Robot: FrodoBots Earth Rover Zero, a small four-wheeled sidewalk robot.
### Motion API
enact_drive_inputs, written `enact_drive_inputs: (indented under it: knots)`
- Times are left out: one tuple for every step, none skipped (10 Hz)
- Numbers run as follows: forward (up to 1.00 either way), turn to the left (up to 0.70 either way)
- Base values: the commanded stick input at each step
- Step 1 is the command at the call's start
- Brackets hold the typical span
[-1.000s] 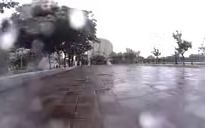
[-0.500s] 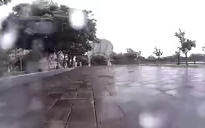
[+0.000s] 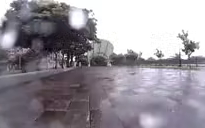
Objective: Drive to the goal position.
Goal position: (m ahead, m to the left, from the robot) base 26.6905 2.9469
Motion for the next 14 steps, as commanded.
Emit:
enact_drive_inputs:
  knots:
    - [1.0,0.0]
    - [1.0,0.0]
    - [1.0,0.0]
    - [1.0,0.0]
    - [1.0,0.0]
    - [1.0,0.0]
    - [1.0,0.0]
    - [1.0,0.0]
    - [1.0,0.0]
    - [1.0,0.0]
    - [1.0,0.0]
    - [1.0,0.0]
    - [1.0,0.0]
    - [1.0,0.06]
